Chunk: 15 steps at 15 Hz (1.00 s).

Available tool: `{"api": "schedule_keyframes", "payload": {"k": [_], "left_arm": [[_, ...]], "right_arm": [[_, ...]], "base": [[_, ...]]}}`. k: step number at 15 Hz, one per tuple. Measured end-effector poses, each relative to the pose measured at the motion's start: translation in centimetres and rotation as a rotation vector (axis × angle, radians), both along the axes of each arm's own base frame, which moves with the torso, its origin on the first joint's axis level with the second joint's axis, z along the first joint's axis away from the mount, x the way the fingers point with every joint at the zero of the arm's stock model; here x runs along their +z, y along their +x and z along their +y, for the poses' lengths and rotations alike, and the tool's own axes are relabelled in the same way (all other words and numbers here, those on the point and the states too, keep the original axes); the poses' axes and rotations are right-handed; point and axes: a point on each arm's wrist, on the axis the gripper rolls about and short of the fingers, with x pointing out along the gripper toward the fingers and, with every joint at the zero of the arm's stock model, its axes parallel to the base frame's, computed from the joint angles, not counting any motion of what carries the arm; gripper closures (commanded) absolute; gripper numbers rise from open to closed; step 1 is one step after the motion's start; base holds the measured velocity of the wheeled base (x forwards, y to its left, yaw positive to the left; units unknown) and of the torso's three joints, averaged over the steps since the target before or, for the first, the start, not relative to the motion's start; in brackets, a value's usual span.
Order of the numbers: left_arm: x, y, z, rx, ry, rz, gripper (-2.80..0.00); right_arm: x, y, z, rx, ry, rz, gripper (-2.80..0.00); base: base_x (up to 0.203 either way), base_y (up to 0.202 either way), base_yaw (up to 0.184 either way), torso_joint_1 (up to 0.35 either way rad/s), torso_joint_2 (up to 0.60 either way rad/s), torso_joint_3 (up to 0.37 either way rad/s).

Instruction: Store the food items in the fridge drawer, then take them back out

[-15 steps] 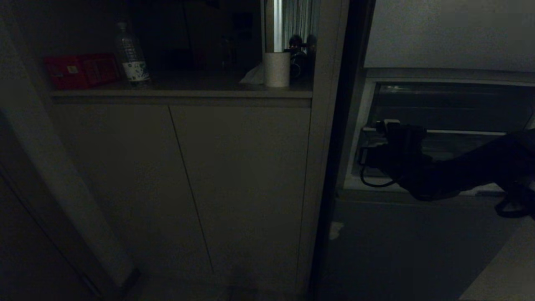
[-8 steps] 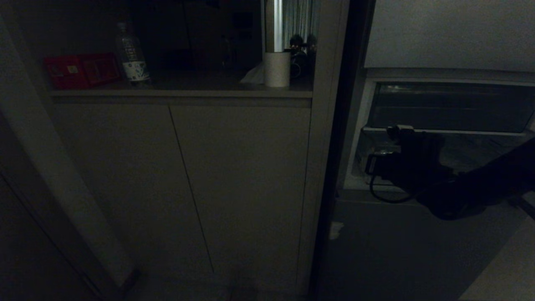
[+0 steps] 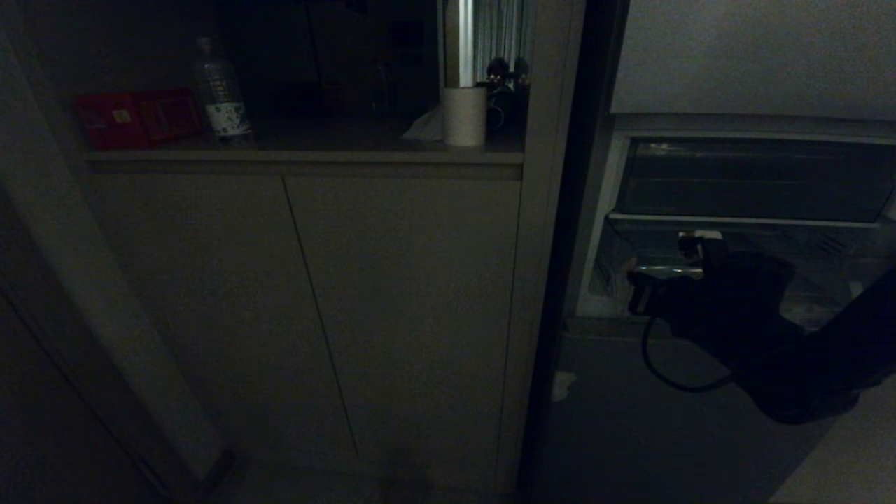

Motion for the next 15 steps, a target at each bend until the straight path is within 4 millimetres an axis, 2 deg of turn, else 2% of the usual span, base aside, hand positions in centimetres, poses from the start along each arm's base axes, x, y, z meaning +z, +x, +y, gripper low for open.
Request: {"api": "schedule_keyframes", "payload": {"k": [4, 8, 10, 11, 15], "left_arm": [[0.0, 0.0, 0.0, 0.0, 0.0, 0.0, 0.0], [0.0, 0.0, 0.0, 0.0, 0.0, 0.0, 0.0], [0.0, 0.0, 0.0, 0.0, 0.0, 0.0, 0.0], [0.0, 0.0, 0.0, 0.0, 0.0, 0.0, 0.0], [0.0, 0.0, 0.0, 0.0, 0.0, 0.0, 0.0]], "right_arm": [[0.0, -1.3, -0.3, -0.001, -0.008, 0.01, 0.0], [0.5, -4.6, -0.7, 0.0, -0.046, 0.04, 0.0], [0.6, -5.5, -0.9, -0.005, -0.079, 0.045, 0.0], [0.6, -5.9, -1.0, -0.011, -0.107, 0.044, -2.8], [1.3, -7.2, -1.4, -0.048, -0.14, 0.029, -2.8]], "base": [[0.0, 0.0, 0.0, 0.0, 0.0, 0.0], [0.0, 0.0, 0.0, 0.0, 0.0, 0.0], [0.0, 0.0, 0.0, 0.0, 0.0, 0.0], [0.0, 0.0, 0.0, 0.0, 0.0, 0.0], [0.0, 0.0, 0.0, 0.0, 0.0, 0.0]]}}
